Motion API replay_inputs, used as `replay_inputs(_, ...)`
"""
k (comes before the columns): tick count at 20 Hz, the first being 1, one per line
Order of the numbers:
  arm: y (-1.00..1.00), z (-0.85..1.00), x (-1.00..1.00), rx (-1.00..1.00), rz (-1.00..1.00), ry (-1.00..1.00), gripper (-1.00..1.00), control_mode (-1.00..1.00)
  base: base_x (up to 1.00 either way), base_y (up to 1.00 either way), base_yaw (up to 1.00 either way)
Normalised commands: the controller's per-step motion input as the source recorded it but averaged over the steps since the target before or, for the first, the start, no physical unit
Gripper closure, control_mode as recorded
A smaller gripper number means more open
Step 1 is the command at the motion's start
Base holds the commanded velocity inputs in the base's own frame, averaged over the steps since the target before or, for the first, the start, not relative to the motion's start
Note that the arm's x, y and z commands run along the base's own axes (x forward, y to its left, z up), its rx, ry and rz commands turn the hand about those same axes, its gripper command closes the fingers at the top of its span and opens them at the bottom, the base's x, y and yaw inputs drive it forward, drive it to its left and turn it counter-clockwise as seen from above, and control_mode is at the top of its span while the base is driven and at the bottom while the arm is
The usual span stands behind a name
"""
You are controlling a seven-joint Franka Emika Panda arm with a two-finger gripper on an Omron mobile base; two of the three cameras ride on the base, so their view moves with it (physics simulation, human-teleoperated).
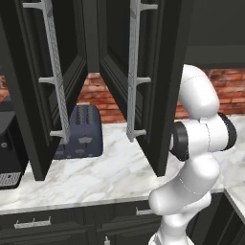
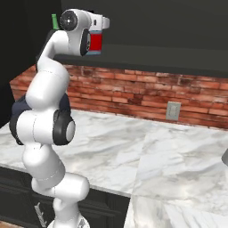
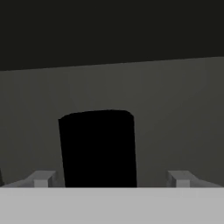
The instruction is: Sort all alcoholic drinks to one cabinet, and non-alcoholic drinks to the other.
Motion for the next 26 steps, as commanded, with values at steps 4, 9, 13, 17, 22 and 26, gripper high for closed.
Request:
replay_inputs(4,0.0,0.2,-0.42,0.0,0.0,0.0,-1.0,-1.0,0.0,0.0,0.0)
replay_inputs(9,0.0,0.08,-0.59,0.0,0.0,0.0,-1.0,-1.0,0.0,0.0,0.0)
replay_inputs(13,0.0,0.0,-0.76,0.0,0.0,0.0,-1.0,-1.0,0.0,0.0,0.0)
replay_inputs(17,0.0,0.0,-1.0,0.03,0.0,0.0,-1.0,-1.0,0.0,0.0,0.0)
replay_inputs(22,0.0,0.0,-1.0,0.04,0.0,0.07,-1.0,-1.0,0.0,0.0,0.0)
replay_inputs(26,0.0,0.0,-1.0,0.04,-0.04,0.31,-1.0,-1.0,0.0,0.0,0.0)
